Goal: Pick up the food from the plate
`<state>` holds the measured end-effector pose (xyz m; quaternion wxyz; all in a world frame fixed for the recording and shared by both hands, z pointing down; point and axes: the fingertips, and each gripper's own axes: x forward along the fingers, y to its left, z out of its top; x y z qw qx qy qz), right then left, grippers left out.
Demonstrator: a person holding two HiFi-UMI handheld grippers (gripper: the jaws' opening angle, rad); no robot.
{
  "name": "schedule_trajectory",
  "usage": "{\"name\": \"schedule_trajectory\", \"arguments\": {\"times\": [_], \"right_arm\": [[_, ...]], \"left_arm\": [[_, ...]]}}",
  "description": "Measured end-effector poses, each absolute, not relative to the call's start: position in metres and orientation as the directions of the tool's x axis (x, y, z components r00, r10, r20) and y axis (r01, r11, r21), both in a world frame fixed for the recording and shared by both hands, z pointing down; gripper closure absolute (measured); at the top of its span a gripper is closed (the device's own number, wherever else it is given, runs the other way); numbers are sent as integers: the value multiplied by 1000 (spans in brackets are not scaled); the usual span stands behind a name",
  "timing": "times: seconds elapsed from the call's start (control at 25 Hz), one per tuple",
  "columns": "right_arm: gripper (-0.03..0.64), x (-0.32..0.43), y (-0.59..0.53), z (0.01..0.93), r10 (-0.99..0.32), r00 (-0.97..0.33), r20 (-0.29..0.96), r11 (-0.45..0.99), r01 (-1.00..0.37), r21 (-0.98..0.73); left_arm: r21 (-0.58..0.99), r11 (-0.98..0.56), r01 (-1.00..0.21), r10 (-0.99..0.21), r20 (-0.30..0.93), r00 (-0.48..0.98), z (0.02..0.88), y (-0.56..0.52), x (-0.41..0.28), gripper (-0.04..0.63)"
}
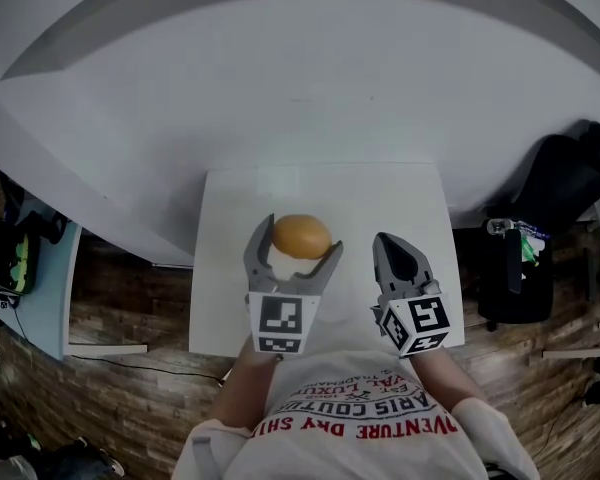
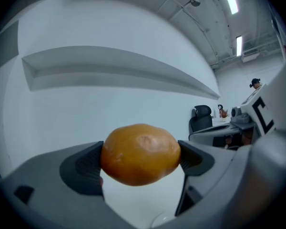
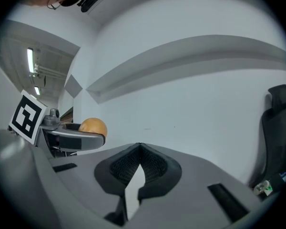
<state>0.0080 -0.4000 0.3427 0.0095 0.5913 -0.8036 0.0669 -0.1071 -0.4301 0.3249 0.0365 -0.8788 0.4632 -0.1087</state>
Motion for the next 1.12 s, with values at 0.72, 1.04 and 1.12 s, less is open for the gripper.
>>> {"name": "schedule_trajectory", "arguments": {"times": [0.72,1.04,1.12], "right_arm": [[606,7,-383,350,-944,-311,114,302,-949,-89],[606,1,-380,349,-940,-322,113,318,-946,-57],[606,0,-379,350,-939,-324,113,320,-946,-56]], "left_arm": [[-128,-546,-828,-832,193,519,339,-414,-110,104],[-91,-540,-837,-833,201,515,342,-410,-112,104],[-90,-537,-839,-834,203,513,344,-410,-113,104]]}}
